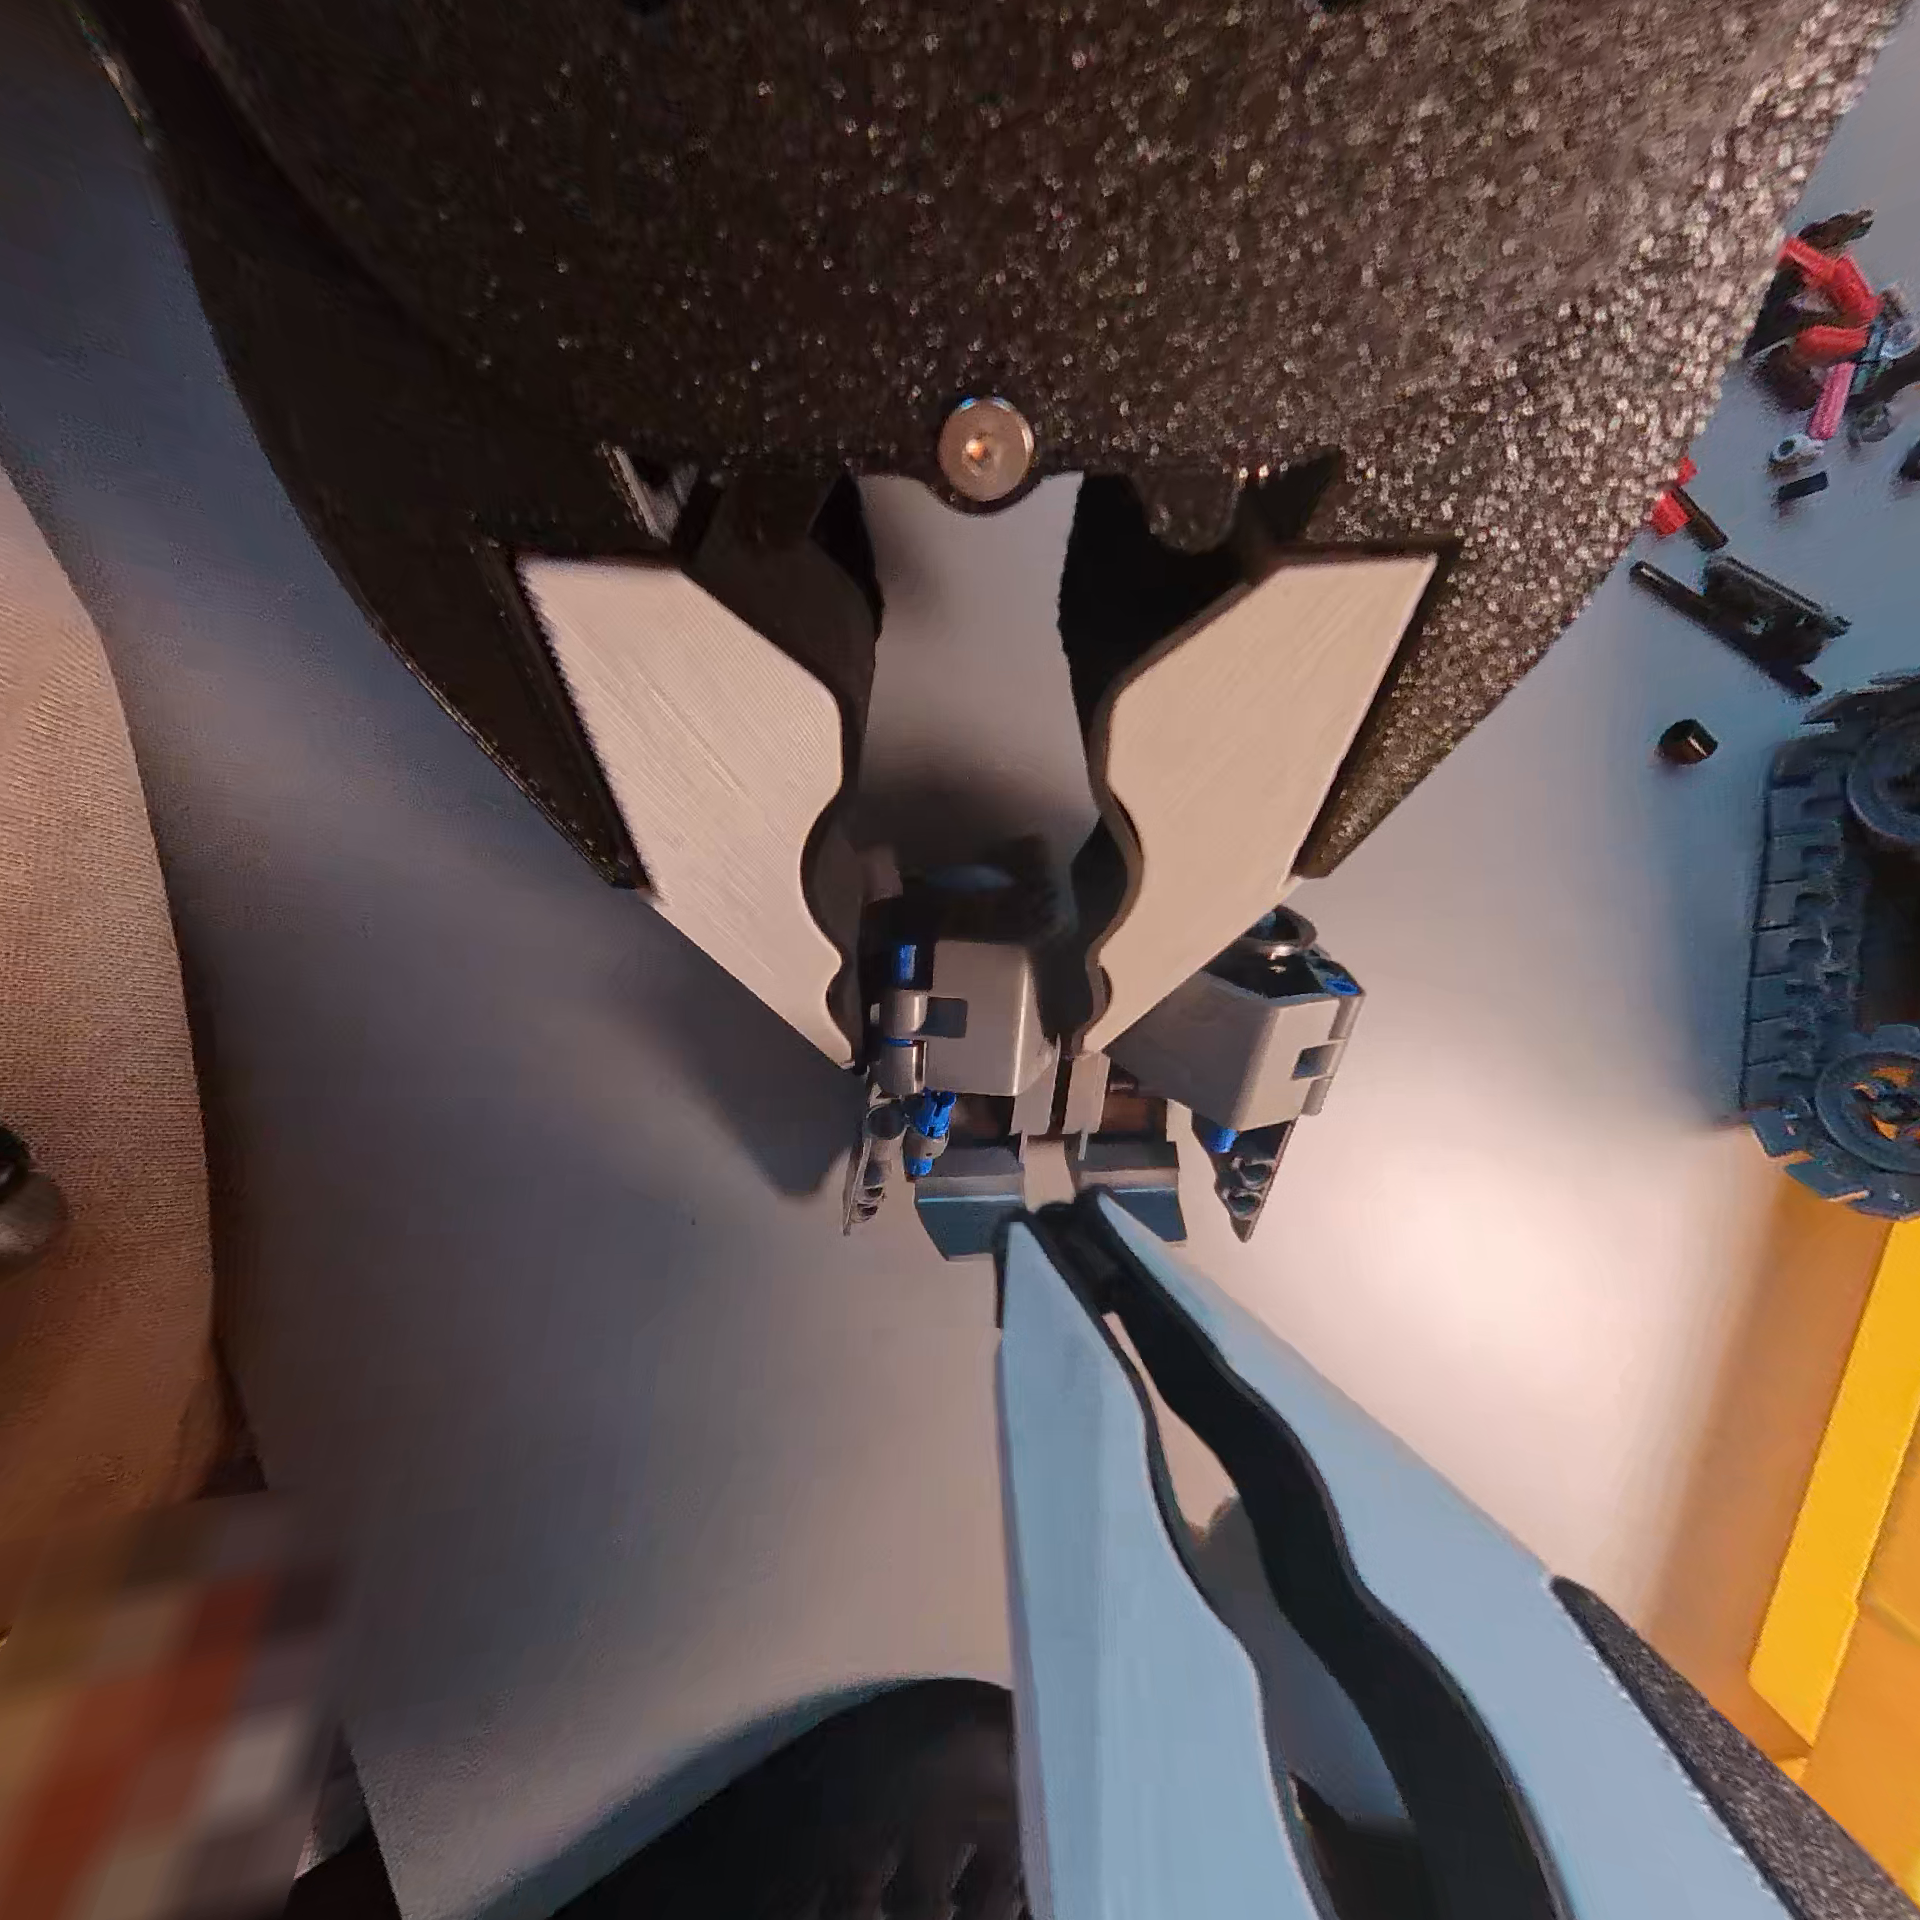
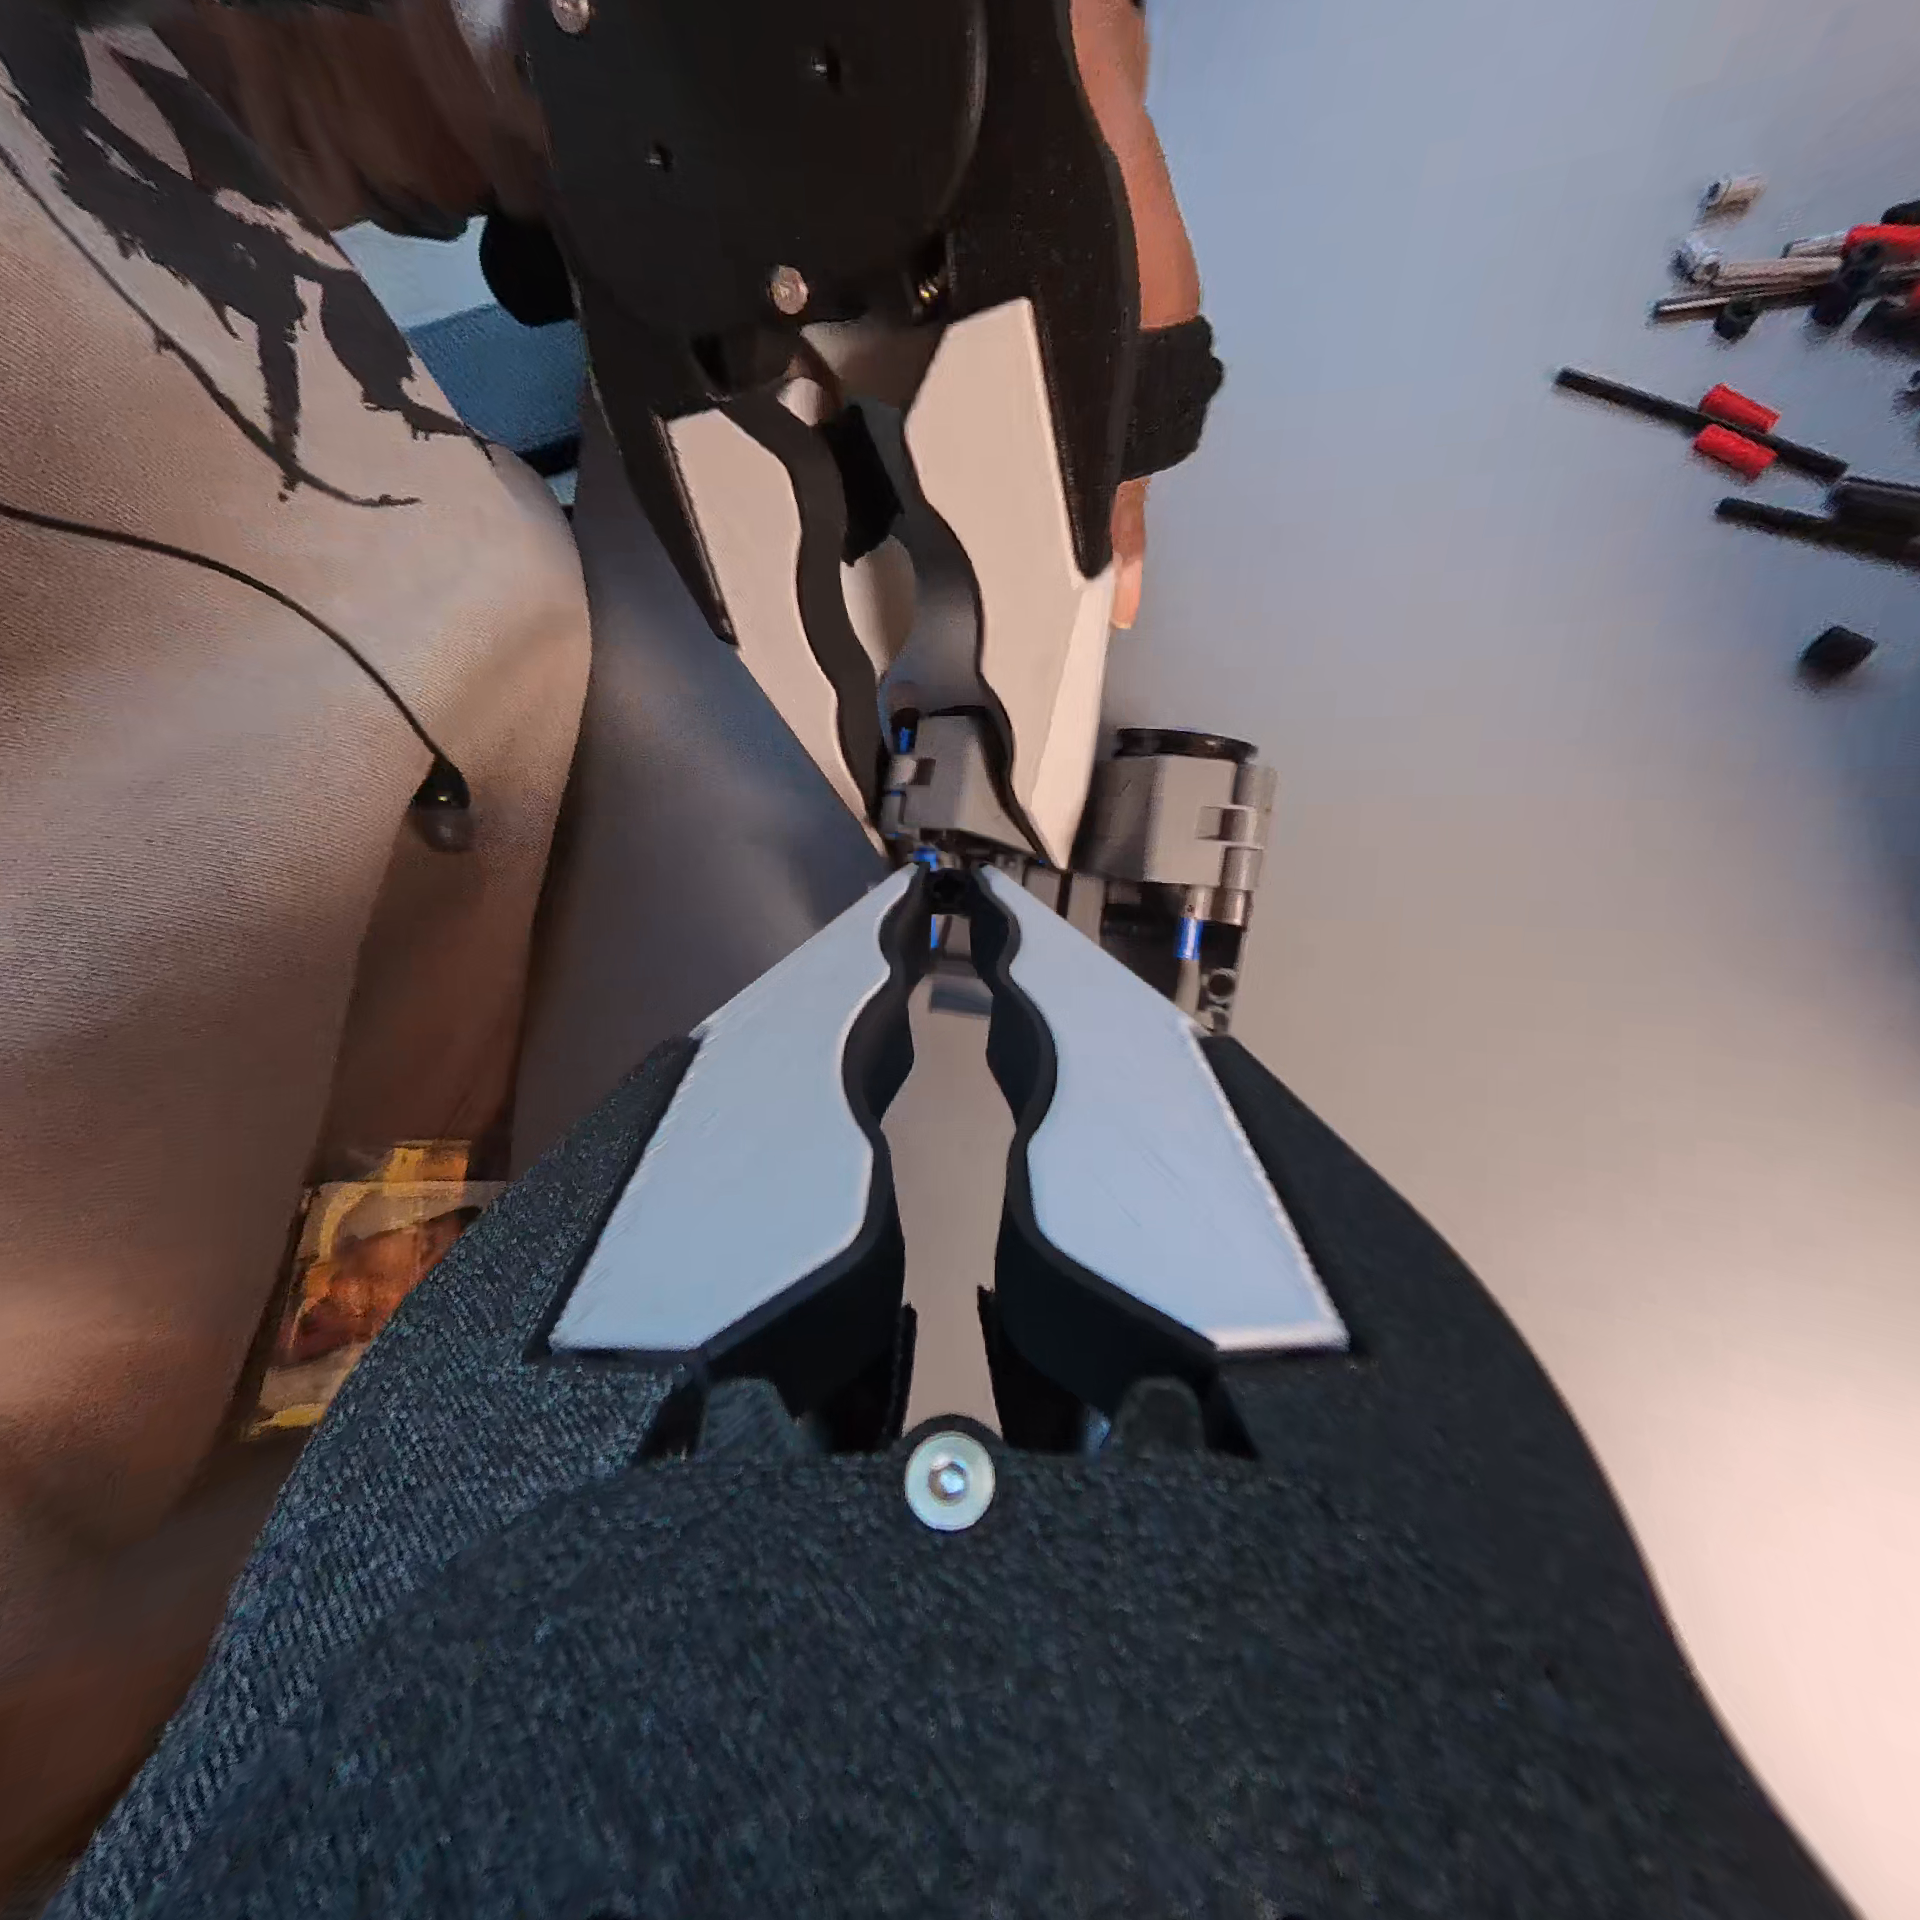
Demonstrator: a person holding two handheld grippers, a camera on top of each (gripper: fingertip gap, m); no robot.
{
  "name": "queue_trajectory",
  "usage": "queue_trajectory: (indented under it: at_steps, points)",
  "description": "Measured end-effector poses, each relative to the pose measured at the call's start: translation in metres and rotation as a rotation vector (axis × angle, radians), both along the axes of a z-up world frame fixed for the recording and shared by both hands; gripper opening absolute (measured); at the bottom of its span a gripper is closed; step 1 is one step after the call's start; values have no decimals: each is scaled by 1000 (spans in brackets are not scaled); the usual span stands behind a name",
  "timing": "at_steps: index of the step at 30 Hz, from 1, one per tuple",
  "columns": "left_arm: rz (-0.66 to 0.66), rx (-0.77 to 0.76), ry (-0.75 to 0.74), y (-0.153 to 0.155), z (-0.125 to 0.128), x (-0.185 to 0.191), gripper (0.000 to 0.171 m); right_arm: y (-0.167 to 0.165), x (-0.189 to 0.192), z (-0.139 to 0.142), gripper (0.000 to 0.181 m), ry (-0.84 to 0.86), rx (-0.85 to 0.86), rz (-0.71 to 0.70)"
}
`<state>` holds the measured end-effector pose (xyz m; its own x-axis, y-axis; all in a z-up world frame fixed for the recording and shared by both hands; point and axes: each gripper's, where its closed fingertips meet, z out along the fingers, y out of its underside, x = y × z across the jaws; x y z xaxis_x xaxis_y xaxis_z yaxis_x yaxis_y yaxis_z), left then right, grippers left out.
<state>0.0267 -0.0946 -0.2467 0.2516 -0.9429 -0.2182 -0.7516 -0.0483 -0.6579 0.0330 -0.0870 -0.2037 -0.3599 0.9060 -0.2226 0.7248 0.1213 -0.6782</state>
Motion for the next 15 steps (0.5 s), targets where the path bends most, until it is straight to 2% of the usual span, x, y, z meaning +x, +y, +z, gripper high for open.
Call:
queue_trajectory:
  at_steps: [4,7,9,11,13,15]
  points:
    - [59,-5,-32,4,-1,-10,38,29,1,15,7,133,-25,-138]
    - [79,4,-24,7,-1,-14,38,86,20,34,7,259,64,-364]
    - [86,2,-28,8,-1,-16,41,140,52,58,8,331,196,-551]
    - [86,0,-35,8,0,-16,44,202,99,90,7,363,360,-741]
    - [92,-4,-48,9,2,-16,42,260,150,116,7,356,461,-908]
    - [103,4,-39,12,1,-18,37,312,195,126,7,302,518,-1050]
